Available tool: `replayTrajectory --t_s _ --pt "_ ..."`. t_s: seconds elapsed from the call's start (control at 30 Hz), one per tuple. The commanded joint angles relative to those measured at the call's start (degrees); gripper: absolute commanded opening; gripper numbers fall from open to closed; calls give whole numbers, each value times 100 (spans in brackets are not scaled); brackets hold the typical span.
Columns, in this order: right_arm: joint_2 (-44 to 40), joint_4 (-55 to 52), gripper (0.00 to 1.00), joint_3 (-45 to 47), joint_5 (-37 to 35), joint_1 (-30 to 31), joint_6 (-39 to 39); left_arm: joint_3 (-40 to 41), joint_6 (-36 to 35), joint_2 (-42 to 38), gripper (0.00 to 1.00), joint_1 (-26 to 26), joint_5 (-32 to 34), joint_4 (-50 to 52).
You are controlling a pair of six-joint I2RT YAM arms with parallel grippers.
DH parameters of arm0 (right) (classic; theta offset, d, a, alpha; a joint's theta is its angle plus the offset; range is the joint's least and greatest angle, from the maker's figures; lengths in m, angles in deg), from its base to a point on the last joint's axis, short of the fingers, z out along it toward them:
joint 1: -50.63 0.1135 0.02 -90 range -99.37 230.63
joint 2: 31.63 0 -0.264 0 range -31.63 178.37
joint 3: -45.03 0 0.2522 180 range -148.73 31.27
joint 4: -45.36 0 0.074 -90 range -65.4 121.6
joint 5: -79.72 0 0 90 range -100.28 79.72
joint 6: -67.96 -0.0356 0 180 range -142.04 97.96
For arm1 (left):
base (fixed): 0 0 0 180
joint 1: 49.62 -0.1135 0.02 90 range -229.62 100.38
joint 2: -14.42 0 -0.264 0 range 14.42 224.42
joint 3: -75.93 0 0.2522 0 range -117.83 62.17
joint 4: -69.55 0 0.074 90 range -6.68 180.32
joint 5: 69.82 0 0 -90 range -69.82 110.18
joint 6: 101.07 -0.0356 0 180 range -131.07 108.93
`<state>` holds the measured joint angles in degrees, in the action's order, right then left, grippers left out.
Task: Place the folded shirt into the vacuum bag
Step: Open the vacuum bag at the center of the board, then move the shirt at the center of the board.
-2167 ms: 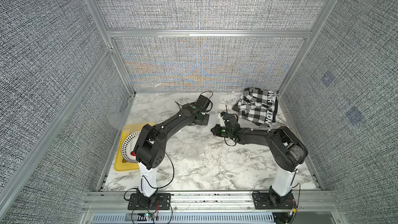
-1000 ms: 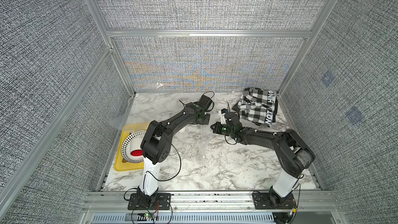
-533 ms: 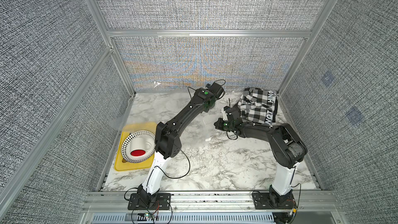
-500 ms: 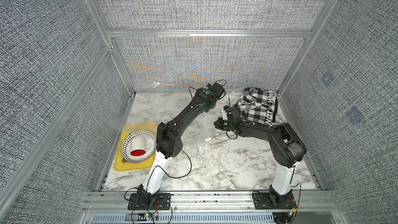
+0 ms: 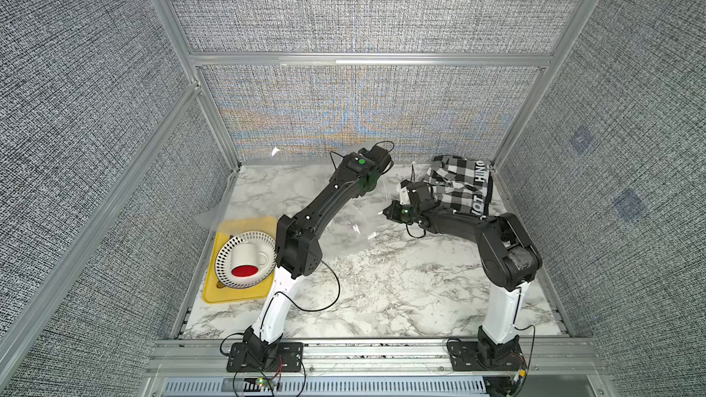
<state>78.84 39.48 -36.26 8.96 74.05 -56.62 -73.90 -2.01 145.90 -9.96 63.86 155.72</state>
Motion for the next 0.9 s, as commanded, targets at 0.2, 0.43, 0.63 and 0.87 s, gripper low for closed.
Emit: replayTrajectory --t_s 0.2,0.43,0.63,0.87 --pt "-1049 -327 55 401 165 -345 623 133 39 171 0 -37 -620 -489" --pt "-1884 -1023 76 688 -582 -792 1252 223 10 201 0 -37 -783 -636" --pt "-1602 -1684 77 338 -2365 -991 1938 278 -1 182 0 -37 -900 -717" --pt "-532 -2139 74 -548 -3398 -974 2604 244 -41 211 0 -37 -956 -721"
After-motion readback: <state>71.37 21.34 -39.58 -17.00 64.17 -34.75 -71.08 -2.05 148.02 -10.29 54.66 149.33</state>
